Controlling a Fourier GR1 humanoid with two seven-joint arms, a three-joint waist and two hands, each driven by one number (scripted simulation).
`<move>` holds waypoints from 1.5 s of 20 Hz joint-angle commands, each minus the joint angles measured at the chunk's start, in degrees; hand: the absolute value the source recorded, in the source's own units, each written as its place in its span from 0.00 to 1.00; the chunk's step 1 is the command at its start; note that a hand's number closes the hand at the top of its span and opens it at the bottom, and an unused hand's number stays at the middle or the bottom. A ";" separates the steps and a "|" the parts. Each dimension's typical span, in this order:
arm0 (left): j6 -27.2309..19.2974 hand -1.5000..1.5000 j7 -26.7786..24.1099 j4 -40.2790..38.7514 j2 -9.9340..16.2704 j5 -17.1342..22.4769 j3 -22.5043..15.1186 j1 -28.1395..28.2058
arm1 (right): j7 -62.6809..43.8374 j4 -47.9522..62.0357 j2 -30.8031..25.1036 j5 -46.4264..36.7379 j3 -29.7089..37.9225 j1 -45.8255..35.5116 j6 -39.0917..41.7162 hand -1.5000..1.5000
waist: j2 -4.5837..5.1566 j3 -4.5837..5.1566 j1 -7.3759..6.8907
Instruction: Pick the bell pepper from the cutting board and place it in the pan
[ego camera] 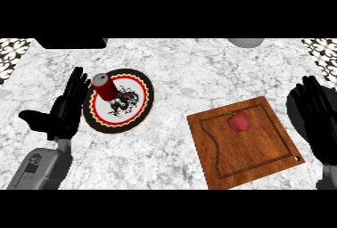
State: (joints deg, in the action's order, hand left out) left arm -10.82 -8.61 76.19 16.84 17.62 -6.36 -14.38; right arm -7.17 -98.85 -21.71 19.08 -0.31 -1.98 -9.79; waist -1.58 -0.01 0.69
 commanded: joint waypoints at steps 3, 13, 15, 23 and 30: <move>-0.50 0.50 4.59 1.10 1.03 -0.76 -0.71 -2.22 | 3.20 -2.70 -2.97 3.55 -5.73 -11.56 14.47 1.00 | 1.66 -0.14 -3.73; -0.82 0.50 11.70 4.69 3.16 0.99 0.18 0.73 | 35.18 7.79 -23.61 -13.53 0.02 -12.75 36.40 0.00 | 1.94 -0.35 -2.62; -2.12 0.50 13.54 5.51 2.20 0.58 -0.69 0.90 | 41.93 13.67 -25.65 -18.66 1.70 -13.26 35.78 0.00 | 2.17 -0.34 -2.69; -4.18 0.50 17.46 11.67 1.75 -0.71 -1.28 2.60 | 53.53 20.45 -28.38 -33.22 -5.07 -24.60 35.02 0.00 | 1.73 -0.04 -2.43; -2.87 0.50 16.77 8.84 2.55 -1.42 -0.09 1.94 | 38.63 10.75 -27.24 -46.90 -15.49 -31.22 32.28 0.00 | 1.55 0.10 -1.45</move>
State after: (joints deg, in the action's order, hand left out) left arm -13.32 7.79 85.79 19.49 17.33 -6.32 -11.94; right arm 37.38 -83.45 -50.02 -21.40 -11.07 -30.11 22.35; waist 0.14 0.01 -1.56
